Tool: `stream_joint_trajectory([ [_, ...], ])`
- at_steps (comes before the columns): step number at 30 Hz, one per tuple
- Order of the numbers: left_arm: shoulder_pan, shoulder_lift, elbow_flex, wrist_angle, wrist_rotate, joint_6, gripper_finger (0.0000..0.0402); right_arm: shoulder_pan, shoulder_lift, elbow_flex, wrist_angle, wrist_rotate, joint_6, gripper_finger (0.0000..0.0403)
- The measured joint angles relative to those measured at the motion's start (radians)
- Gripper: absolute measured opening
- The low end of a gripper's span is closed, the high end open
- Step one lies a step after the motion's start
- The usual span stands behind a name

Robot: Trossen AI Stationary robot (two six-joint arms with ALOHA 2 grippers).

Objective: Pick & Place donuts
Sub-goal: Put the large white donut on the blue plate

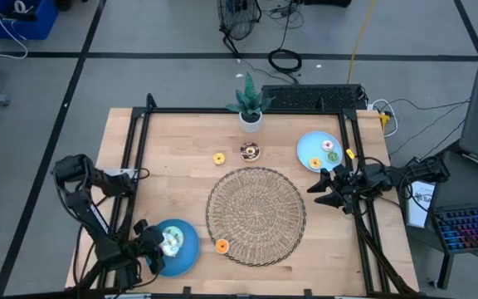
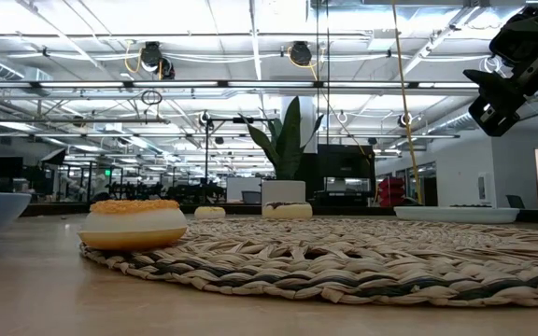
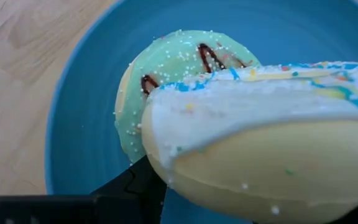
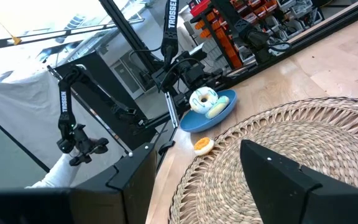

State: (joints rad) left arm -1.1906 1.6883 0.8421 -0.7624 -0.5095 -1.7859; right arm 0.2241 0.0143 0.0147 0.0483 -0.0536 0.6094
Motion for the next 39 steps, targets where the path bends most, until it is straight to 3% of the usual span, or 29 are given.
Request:
stream_joint_trajectory([
  [23,-0.024,-0.234,-0.002,0.0,0.027,0.134,0.0187,0.0,0.0,0.0,0.0,0.0,0.0,0.0219],
  [39,-0.119,-0.338,-0.002,0.009,0.065,-0.03,0.0187,0.0,0.0,0.0,0.0,0.0,0.0,0.022],
])
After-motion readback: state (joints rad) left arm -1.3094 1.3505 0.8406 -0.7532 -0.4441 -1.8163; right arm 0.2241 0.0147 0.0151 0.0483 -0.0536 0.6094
